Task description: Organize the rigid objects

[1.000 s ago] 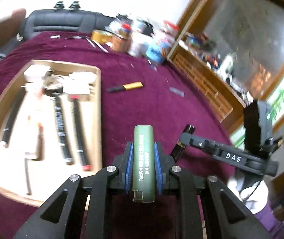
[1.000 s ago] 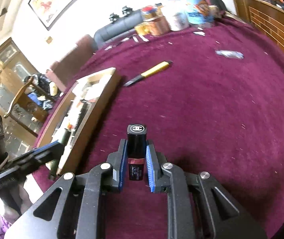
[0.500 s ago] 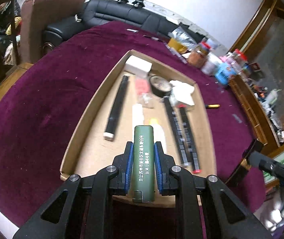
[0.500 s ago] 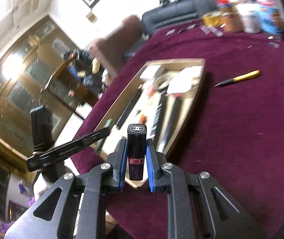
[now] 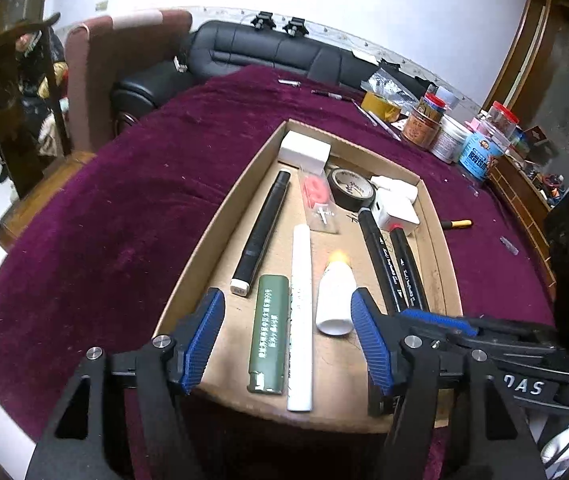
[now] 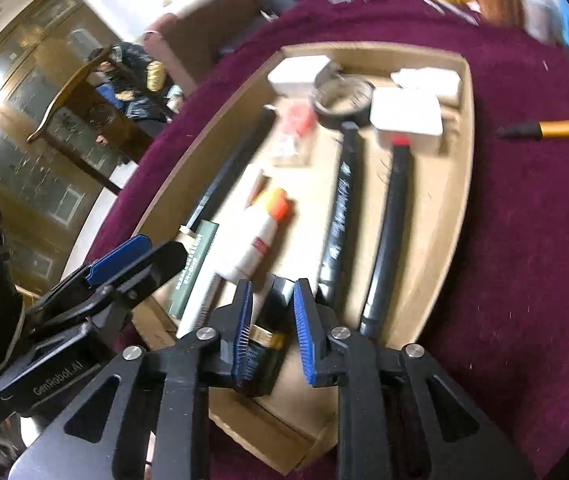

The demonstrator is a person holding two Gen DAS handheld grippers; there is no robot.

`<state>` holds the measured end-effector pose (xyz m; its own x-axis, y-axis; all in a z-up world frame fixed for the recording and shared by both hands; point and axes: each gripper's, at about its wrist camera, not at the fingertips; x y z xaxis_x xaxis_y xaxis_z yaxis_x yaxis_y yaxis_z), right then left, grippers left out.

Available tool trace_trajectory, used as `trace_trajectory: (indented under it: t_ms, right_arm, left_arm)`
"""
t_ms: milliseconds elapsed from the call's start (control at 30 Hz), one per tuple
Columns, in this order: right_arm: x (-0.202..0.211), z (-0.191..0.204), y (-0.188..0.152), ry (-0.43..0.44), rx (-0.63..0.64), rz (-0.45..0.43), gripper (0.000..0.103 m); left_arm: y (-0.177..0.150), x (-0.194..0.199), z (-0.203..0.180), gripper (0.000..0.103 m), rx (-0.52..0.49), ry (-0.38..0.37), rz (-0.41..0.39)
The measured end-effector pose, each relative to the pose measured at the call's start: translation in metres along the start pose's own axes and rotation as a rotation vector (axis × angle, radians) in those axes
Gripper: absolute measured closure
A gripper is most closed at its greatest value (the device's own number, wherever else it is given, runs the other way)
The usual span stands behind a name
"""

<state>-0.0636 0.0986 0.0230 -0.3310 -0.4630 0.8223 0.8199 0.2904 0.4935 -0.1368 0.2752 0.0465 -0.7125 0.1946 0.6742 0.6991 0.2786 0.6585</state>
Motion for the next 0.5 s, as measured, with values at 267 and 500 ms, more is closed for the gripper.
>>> trace_trajectory:
  t_ms: [267,500]
  right_arm:
    - [0.053,-0.021,-0.022,-0.086,-0.072,-0.255,0.060]
    - [0.075,-0.045,-0.045,-0.252,-0.109,-0.374,0.053]
  left_arm:
    - [-0.006,0.014,-0.022,0.035,-0.059,0.160,-0.060]
    - [-0.012,0.029,-0.058,0.023,-0.176,0.258,-0.157]
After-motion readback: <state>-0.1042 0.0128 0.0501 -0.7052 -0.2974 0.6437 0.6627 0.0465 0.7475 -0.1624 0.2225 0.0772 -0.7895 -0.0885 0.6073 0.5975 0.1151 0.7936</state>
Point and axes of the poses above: each gripper's, at about its wrist camera, not at the fingertips, and x roughly against the way its jaws point, z to its left, y to its top, and after that the axes turned 9 degrees about -y, right-handed
